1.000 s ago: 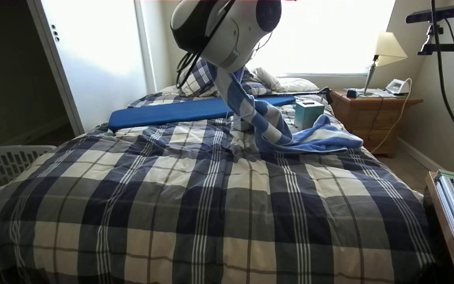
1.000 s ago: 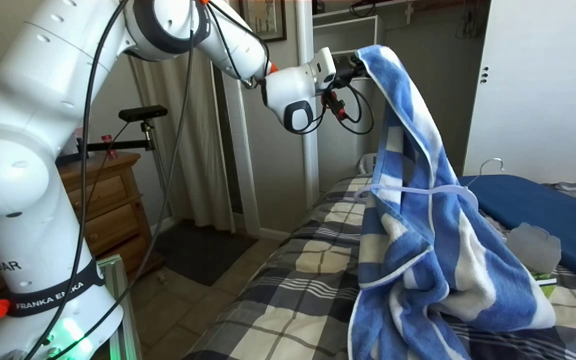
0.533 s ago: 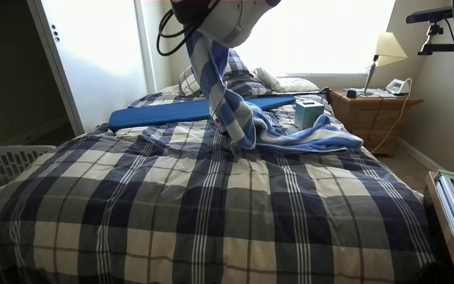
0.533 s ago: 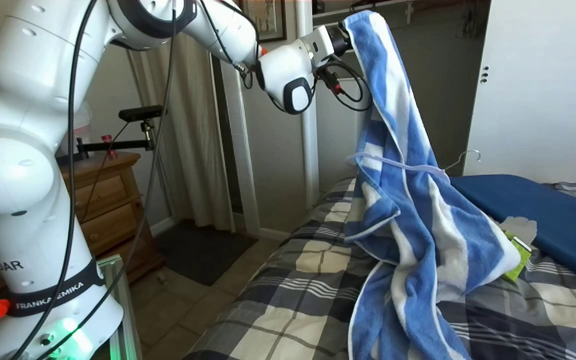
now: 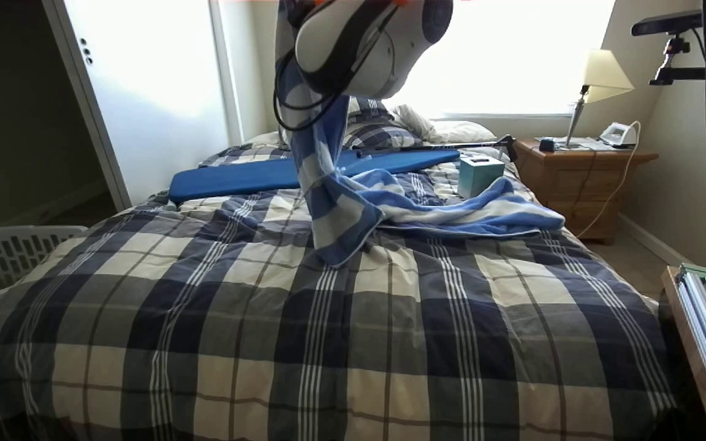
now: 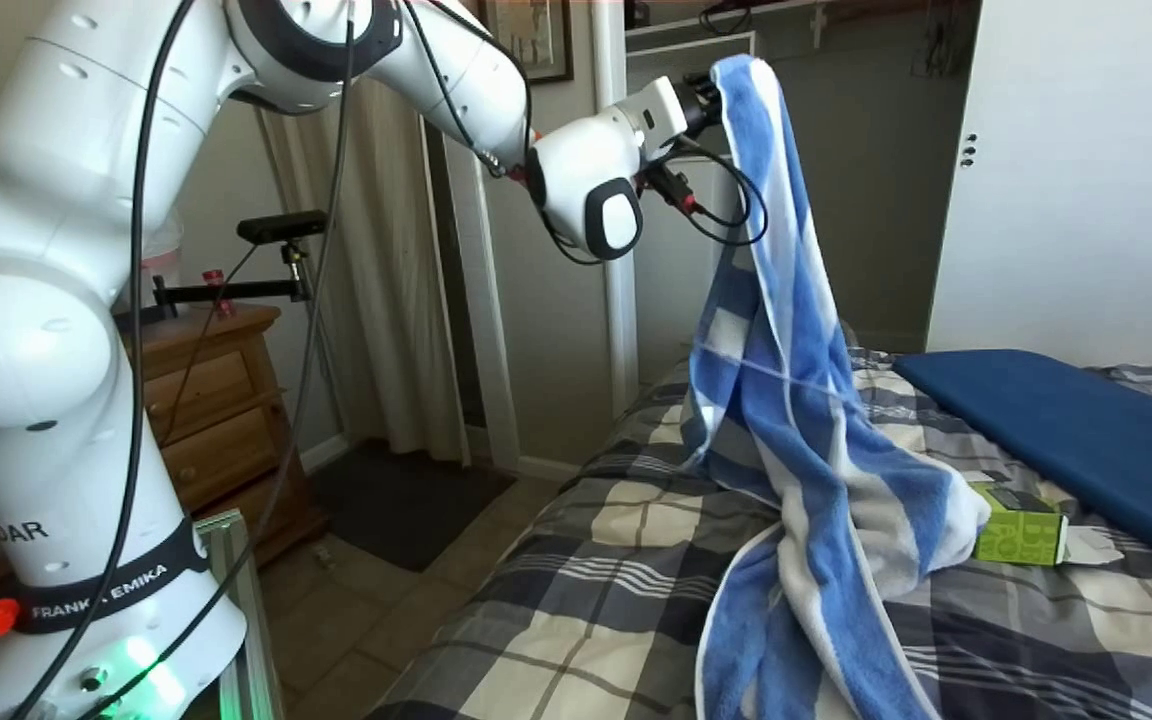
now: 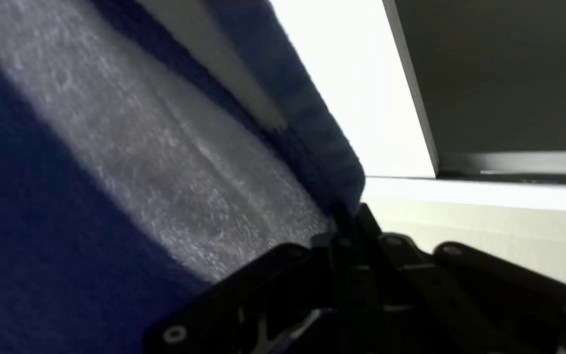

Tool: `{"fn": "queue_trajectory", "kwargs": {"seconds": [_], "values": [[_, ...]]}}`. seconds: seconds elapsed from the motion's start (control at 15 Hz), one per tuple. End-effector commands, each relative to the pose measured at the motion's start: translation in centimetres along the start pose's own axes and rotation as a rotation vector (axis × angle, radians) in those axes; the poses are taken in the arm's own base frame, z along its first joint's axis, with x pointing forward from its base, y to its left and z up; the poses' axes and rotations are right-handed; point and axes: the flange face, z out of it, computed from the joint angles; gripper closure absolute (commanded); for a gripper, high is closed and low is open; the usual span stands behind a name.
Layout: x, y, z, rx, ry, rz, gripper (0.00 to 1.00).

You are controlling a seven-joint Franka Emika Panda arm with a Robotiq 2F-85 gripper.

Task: Pull the white and blue towel to the left

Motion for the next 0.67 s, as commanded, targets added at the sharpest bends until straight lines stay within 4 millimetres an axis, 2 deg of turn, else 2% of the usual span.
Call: {"fn": "queue_trajectory", "kwargs": {"seconds": [0.0,0.13,0.27,0.47,0.53,0.6], "values": [[-3.3,2.6,-1.8,-0.018,-0.111,-0.091,0.99],[-5.4,4.4,-2.4,-0.064,-0.185,-0.142,0.99],[-6.2,5.3,-2.7,-0.078,-0.195,-0.178,0.99],[-5.8,5.8,-2.5,-0.056,-0.088,-0.312,0.99],[-4.7,4.4,-0.4,-0.016,-0.065,-0.346,0.99],[-4.5,4.2,-0.1,-0.006,-0.054,-0.382,0.99]]}}
